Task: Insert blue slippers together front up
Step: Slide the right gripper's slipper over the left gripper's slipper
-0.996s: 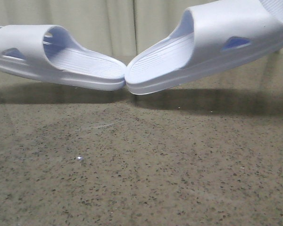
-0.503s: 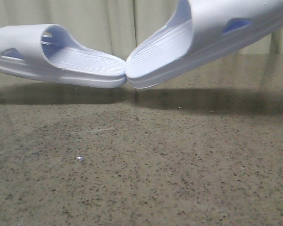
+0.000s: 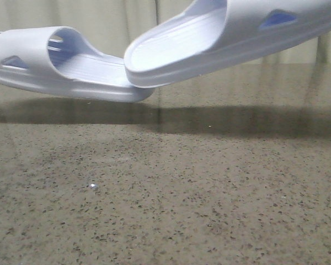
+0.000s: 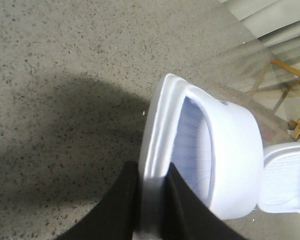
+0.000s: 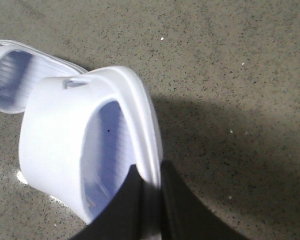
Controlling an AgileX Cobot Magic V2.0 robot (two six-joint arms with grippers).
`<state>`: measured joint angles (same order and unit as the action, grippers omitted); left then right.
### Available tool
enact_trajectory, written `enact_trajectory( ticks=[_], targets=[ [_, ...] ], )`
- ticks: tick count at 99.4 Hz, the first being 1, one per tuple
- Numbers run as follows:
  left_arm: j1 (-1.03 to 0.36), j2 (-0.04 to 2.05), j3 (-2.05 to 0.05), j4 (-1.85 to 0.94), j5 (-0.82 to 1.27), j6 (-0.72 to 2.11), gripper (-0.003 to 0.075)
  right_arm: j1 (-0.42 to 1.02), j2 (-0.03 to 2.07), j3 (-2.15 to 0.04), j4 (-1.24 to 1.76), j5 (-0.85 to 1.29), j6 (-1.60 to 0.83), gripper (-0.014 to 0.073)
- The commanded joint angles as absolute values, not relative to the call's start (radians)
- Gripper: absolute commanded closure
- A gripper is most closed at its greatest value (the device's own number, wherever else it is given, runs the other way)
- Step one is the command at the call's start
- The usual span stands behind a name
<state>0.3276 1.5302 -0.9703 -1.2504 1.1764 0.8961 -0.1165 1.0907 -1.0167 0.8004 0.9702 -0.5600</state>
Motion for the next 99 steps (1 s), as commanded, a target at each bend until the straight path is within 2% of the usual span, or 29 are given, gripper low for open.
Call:
enact_trajectory(
  ticks=[1,68,99],
  targets=[
    [0.33,1.49,-1.0,-1.346,1.267,0.903,0.0705,-0.124,1.094,-1.053,0.877,0.921,-0.564,0.0701],
    [0.322,1.49,-1.0,-1.435,1.267,0.908,0.0705,-0.116,1.347,-1.05,1.231,0.872,-0.798,0.07],
    [0.247,1.49,-1.0,-1.48,1.267,0.92,0.0705,-0.003,1.427,-1.05,1.294,0.803,-0.889,0.07]
  ],
)
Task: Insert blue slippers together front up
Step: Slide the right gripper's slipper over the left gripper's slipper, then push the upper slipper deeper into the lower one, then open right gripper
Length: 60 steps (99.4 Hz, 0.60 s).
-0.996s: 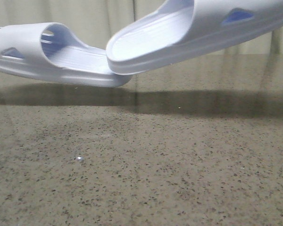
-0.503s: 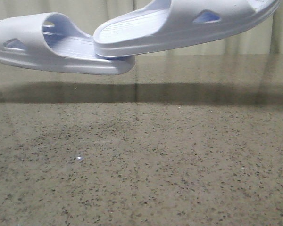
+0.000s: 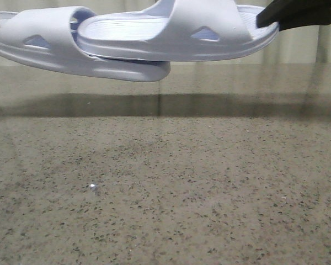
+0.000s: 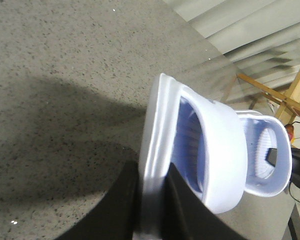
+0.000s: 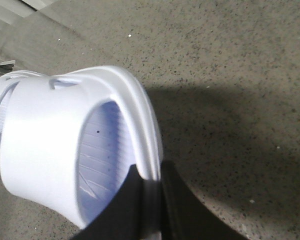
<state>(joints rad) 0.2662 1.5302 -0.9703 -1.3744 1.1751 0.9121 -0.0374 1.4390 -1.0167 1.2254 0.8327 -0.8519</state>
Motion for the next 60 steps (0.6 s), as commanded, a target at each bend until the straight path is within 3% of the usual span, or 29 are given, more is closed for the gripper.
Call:
enact_trajectory(
  ticks=[1,60],
  targets=[
    [0.244,1.49,-1.002,-1.48,1.267,0.92,0.0705,0.0,1.43,-1.05,1.299,0.8,-0.891,0.07],
    [0.186,1.502,-1.048,-1.467,1.267,0.92,0.0705,0.101,1.594,-1.05,1.478,0.866,-1.068,0.07]
  ],
)
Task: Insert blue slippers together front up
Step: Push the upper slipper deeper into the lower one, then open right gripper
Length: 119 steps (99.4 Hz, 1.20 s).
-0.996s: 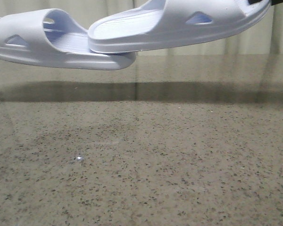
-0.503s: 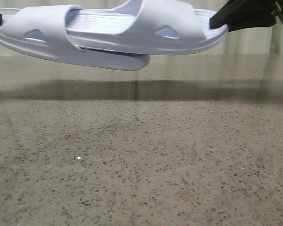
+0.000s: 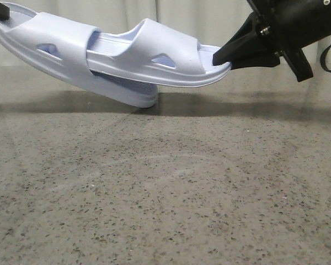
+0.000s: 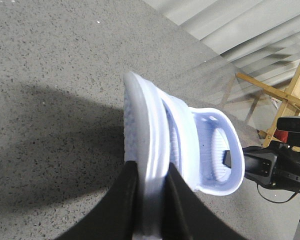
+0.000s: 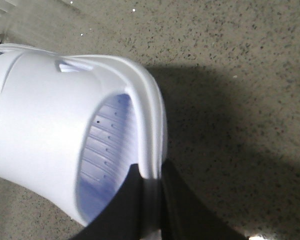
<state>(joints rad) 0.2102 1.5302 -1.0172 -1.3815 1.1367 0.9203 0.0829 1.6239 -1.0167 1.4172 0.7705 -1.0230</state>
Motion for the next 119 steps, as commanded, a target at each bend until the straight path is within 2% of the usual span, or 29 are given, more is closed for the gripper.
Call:
enact_trajectory(
  ticks=[1,40,92,119],
  targets=[
    [0.186,1.504,-1.048,-1.467,1.267,0.92,0.0705,0.101,1.594,-1.05,1.478,0.866,-1.068,0.07],
    [0.139,1.538,-1.049,-1.467,1.267,0.921,0.0705,0.146,1.642,-1.14,1.482,0.907,-1.081,0.07],
    [0.141,1.525,-1.049,-1.463,1.267,0.923,0.0705,0.119,1.642,-1.142,1.453,0.963,-1.081,0.0699],
    [0.201,1.525,-1.058,-1.398,1.267,0.923,0.0705,0.014,1.641,-1.142,1.439,1.043,-1.081,0.0578]
  ],
)
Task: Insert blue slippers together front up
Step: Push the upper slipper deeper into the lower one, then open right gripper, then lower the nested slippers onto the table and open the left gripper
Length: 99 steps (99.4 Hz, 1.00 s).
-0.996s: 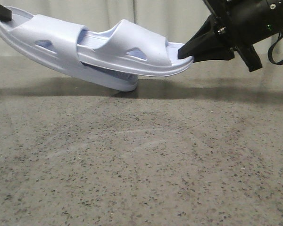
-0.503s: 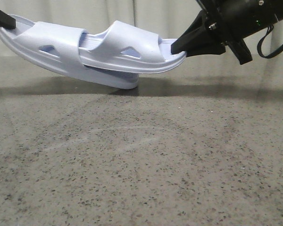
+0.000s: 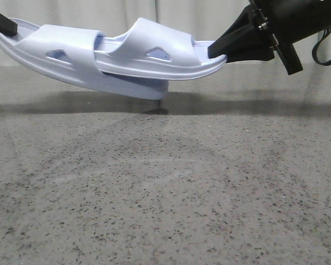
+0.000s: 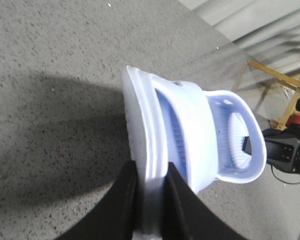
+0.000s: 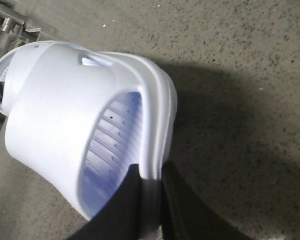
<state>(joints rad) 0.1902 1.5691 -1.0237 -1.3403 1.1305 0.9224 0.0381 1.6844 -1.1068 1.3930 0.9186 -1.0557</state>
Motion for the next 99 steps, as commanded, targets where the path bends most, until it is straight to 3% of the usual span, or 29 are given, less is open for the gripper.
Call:
enact_trajectory(
  ticks=[1,39,88,99],
  targets=[
    [0.204,1.525,-1.058,-1.398,1.267,0.923,0.0705,0.009,1.641,-1.142,1.439,1.045,-1.081,0.0573],
    [0.22,1.525,-1.058,-1.344,1.256,0.923,0.0704,-0.046,1.641,-1.142,1.419,1.103,-1.081,0.0398],
    [0.22,1.525,-1.058,-1.218,1.108,0.947,0.0701,-0.089,1.57,-1.149,1.378,1.093,-1.08,0.0389],
    [0.22,1.525,-1.058,-1.215,1.085,1.007,0.0637,-0.103,1.54,-1.149,1.376,1.095,-1.08,0.0389]
  ],
)
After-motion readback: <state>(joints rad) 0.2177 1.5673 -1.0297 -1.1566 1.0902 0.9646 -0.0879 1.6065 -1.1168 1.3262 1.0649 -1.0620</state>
